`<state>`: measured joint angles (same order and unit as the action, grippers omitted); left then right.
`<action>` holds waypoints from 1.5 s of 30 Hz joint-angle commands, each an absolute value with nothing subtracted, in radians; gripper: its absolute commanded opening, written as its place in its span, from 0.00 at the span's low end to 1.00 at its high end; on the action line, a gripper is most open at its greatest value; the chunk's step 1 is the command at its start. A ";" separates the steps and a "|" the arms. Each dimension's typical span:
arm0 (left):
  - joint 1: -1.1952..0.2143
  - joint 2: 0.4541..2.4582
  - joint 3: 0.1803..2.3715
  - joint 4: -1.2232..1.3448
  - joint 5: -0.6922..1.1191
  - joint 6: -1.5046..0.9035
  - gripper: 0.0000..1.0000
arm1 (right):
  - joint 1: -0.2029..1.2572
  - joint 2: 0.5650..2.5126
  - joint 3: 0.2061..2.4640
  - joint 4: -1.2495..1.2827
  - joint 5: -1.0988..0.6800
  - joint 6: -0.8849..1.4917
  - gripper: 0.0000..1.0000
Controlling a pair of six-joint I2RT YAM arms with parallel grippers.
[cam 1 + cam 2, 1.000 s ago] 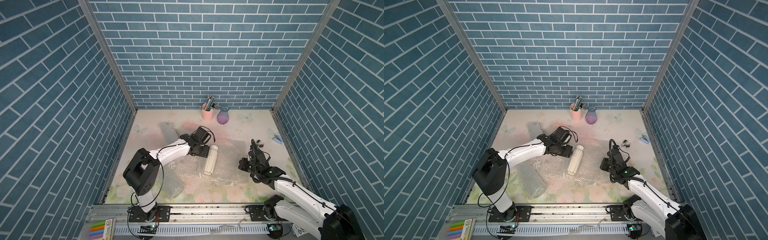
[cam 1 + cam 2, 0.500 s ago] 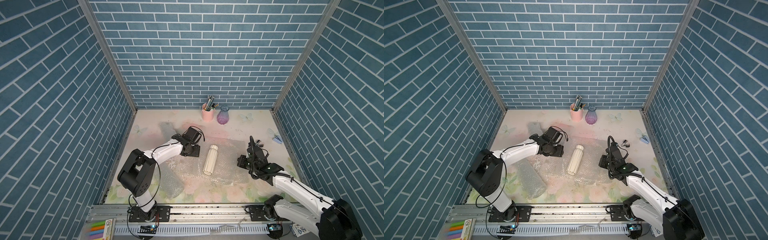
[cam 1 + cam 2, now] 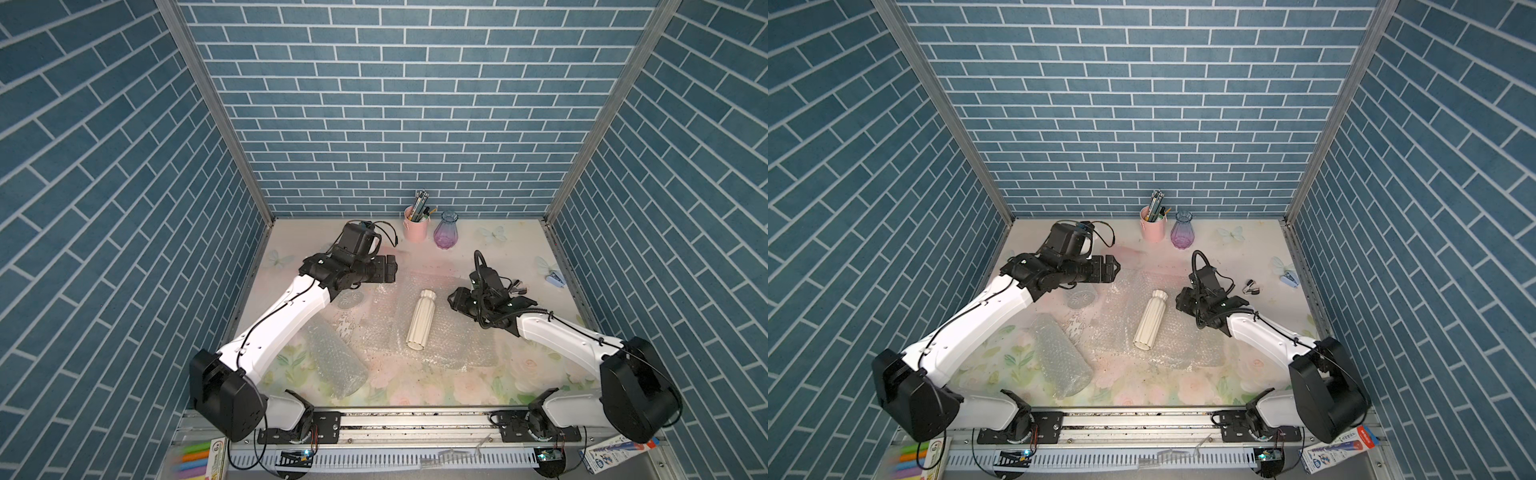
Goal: Unwrap the vase from the bubble wrap
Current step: Pick up the vase from the bubble wrap.
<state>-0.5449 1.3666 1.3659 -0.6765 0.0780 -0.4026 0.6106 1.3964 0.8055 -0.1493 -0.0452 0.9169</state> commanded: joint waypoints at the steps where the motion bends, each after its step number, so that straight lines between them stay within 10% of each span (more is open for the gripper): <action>1: -0.540 1.322 1.376 -0.780 0.067 -0.309 0.99 | 0.639 1.468 0.890 -0.166 -0.027 0.994 0.55; 26: -0.538 1.235 1.173 -0.671 0.201 -0.191 1.00 | 0.723 1.880 1.284 -0.460 0.046 1.089 0.62; 45: -0.538 1.257 1.157 -0.652 0.244 -0.218 0.99 | 0.720 2.002 1.370 -0.490 0.049 1.097 0.50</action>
<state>-0.5430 1.2453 1.1675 -0.6605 0.2268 -0.2131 0.7189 1.9785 1.3510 -0.4515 0.0170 1.0519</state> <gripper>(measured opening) 0.995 0.548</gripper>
